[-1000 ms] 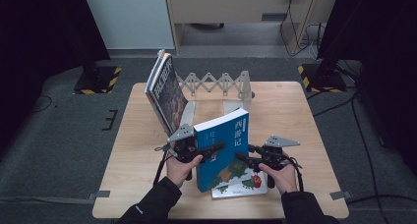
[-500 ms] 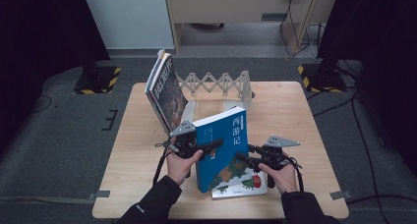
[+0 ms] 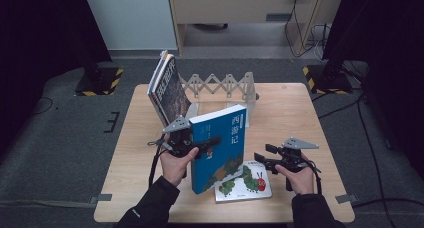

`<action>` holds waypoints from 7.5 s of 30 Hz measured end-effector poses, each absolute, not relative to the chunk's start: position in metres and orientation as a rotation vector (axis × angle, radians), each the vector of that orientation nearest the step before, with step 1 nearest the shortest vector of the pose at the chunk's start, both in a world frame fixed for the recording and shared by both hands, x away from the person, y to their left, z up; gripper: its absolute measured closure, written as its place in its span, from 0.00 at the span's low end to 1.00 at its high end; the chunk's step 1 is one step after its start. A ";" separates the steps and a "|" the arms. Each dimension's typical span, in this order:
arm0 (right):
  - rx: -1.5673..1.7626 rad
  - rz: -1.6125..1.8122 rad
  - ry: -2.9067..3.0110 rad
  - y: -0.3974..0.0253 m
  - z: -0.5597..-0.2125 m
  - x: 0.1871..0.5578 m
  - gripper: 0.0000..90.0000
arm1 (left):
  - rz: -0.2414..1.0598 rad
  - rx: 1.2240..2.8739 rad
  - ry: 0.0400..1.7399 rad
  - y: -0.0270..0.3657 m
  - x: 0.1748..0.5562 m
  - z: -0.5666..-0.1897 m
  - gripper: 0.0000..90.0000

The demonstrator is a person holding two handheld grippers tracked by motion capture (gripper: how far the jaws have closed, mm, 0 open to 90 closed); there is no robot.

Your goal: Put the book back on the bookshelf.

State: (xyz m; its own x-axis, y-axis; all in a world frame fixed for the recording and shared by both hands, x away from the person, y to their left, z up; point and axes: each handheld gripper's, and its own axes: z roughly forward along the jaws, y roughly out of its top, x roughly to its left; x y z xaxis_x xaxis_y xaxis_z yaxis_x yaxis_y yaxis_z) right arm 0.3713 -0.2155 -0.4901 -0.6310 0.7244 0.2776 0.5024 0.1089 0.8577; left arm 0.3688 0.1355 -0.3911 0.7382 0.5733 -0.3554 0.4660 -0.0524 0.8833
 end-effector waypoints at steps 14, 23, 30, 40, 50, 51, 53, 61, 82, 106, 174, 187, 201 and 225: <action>1.390 1.033 2.202 -0.249 -0.508 0.378 0.24 | 0.219 1.634 0.903 0.159 0.378 -0.366 0.67; 1.446 0.865 2.253 -0.256 -0.525 0.384 0.18 | 0.317 1.586 0.960 0.163 0.399 -0.352 0.67; 1.441 0.847 2.222 -0.260 -0.530 0.384 0.12 | 0.407 1.565 1.016 0.158 0.425 -0.344 0.67; 1.403 0.869 2.187 -0.261 -0.537 0.383 0.03 | 0.481 1.551 1.078 0.149 0.461 -0.341 0.67; 1.403 0.889 2.161 -0.260 -0.539 0.383 0.01 | 0.543 1.567 1.137 0.137 0.495 -0.344 0.67; 1.403 0.889 2.161 -0.260 -0.539 0.383 0.01 | 0.552 1.566 1.144 0.135 0.498 -0.345 0.67; 1.401 0.890 2.161 -0.260 -0.539 0.383 0.01 | 0.564 1.568 1.159 0.131 0.506 -0.347 0.67; 1.400 0.892 2.164 -0.260 -0.539 0.383 0.01 | 0.565 1.554 1.198 0.118 0.531 -0.362 0.67; 1.400 0.891 2.162 -0.260 -0.539 0.383 0.01 | 0.658 1.589 1.186 0.097 0.539 -0.388 0.66; 1.399 0.892 2.165 -0.260 -0.539 0.383 0.01 | 0.679 1.688 1.128 0.103 0.478 -0.401 0.65; 1.402 0.890 2.163 -0.258 -0.540 0.385 0.00 | 0.715 1.621 1.133 0.102 0.466 -0.425 0.51; 1.405 0.890 2.161 -0.258 -0.540 0.385 0.00 | 0.674 1.639 1.172 0.107 0.460 -0.432 0.65; 1.401 0.891 2.162 -0.257 -0.540 0.385 0.00 | 0.658 1.644 1.195 0.088 0.471 -0.430 0.64; 1.403 0.891 2.163 -0.257 -0.540 0.385 0.00 | 0.610 1.692 1.185 0.076 0.475 -0.441 0.62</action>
State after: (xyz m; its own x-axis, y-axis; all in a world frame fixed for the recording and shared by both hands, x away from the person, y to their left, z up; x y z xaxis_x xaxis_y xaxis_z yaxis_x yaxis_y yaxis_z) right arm 0.3851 -0.2568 -0.5395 -0.4090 0.9125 0.0029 0.6498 0.2890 0.7030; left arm 0.4755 0.0763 -0.4406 0.4061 0.9066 -0.1147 0.4338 -0.0808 0.8974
